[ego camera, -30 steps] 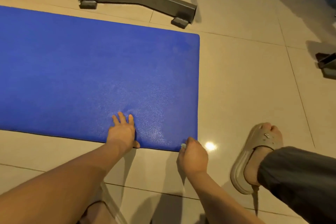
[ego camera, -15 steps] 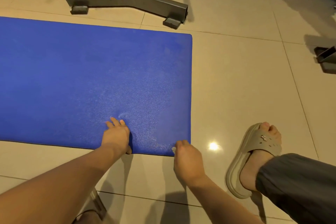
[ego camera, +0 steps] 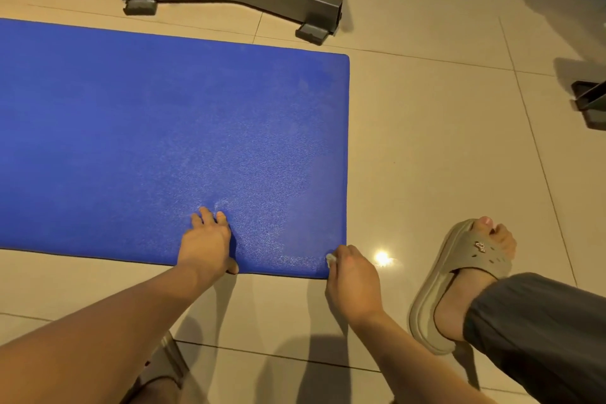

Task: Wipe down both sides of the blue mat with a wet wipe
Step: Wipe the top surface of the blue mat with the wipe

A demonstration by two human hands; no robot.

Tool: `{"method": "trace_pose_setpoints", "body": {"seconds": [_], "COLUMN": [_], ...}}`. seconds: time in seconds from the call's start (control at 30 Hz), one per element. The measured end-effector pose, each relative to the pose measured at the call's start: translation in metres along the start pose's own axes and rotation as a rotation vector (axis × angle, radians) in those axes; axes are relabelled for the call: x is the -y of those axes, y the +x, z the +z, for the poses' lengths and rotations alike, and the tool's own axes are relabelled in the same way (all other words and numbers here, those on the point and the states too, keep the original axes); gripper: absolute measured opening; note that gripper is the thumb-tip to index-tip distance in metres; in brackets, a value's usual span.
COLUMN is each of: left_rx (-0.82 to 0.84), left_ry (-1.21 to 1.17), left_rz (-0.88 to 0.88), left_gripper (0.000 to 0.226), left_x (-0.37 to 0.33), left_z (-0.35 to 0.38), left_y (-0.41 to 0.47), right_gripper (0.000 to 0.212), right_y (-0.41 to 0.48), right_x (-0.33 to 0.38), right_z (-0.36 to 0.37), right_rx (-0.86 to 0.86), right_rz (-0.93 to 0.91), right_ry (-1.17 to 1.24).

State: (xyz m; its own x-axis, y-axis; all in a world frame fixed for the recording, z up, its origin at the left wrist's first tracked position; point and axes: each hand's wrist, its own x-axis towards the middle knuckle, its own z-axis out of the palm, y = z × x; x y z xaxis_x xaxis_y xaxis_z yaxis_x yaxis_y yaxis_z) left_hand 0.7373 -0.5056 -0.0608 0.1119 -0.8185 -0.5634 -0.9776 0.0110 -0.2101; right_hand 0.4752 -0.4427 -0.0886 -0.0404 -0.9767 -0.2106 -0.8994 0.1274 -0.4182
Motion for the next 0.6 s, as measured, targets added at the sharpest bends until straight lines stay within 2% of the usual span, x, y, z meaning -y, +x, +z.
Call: {"method": "trace_pose_setpoints", "body": {"seconds": [0.17, 0.27, 0.33, 0.4, 0.5, 0.6], "left_rx": [-0.017, -0.007, 0.008, 0.028, 0.030, 0.022], "left_ry": [-0.007, -0.002, 0.007, 0.018, 0.050, 0.060], "left_rz": [0.018, 0.009, 0.003, -0.010, -0.027, -0.042], "left_gripper": [0.125, 0.126, 0.127, 0.126, 0.118, 0.118], "left_x": [0.003, 0.001, -0.001, -0.003, -0.008, -0.010], "left_z": [0.003, 0.001, -0.002, -0.007, -0.010, -0.010], "left_y": [-0.001, -0.001, -0.001, 0.000, 0.001, 0.001], "right_gripper": [0.020, 0.013, 0.015, 0.019, 0.012, 0.015], "right_y": [0.016, 0.027, 0.025, 0.012, -0.004, 0.026], "right_x": [0.008, 0.006, 0.007, 0.009, 0.007, 0.001], "right_z": [0.001, -0.006, -0.007, -0.009, -0.013, -0.016], "right_rx": [0.043, 0.039, 0.027, 0.055, 0.100, 0.070], "right_rz": [-0.041, 0.043, 0.080, 0.036, -0.083, -0.088], "right_ry": [0.016, 0.097, 0.165, 0.147, 0.072, 0.020]}}
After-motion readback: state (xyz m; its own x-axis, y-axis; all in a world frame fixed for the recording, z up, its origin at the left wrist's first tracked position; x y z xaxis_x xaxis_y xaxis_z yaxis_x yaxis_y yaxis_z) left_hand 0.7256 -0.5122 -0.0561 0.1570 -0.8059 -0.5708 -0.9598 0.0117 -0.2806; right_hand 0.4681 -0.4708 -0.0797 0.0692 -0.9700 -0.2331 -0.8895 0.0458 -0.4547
